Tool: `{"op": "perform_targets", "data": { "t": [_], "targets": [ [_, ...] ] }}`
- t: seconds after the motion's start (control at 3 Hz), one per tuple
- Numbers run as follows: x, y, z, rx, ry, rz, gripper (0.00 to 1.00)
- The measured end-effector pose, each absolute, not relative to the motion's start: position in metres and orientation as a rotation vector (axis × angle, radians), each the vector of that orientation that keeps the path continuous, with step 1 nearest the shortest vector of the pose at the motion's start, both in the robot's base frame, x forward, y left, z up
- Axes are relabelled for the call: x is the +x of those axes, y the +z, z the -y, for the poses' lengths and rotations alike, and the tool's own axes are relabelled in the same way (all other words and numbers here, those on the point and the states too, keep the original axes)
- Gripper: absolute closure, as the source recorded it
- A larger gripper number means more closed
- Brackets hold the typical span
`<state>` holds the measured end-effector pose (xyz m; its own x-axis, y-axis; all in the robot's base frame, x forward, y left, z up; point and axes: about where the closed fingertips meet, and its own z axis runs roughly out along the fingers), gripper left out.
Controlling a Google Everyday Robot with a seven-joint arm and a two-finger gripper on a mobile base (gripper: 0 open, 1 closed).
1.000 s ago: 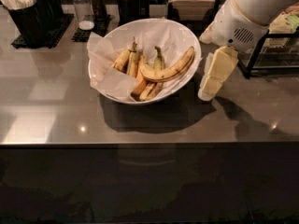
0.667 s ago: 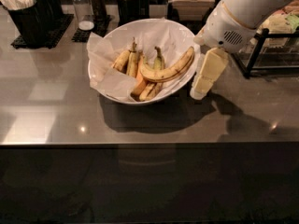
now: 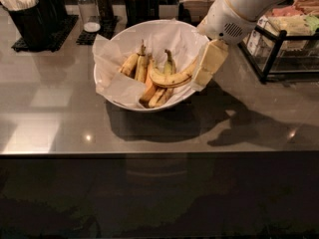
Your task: Pick banana from white bowl
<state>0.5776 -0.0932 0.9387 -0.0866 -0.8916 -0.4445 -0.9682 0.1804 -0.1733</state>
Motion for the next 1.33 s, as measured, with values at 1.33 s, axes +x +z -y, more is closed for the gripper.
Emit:
{"op": "perform_targets", "data": {
  "t": [1.33],
  "targets": [
    [0.593,0.932,0.071,-1.677,0.311,-1.984,0.42]
  ]
}}
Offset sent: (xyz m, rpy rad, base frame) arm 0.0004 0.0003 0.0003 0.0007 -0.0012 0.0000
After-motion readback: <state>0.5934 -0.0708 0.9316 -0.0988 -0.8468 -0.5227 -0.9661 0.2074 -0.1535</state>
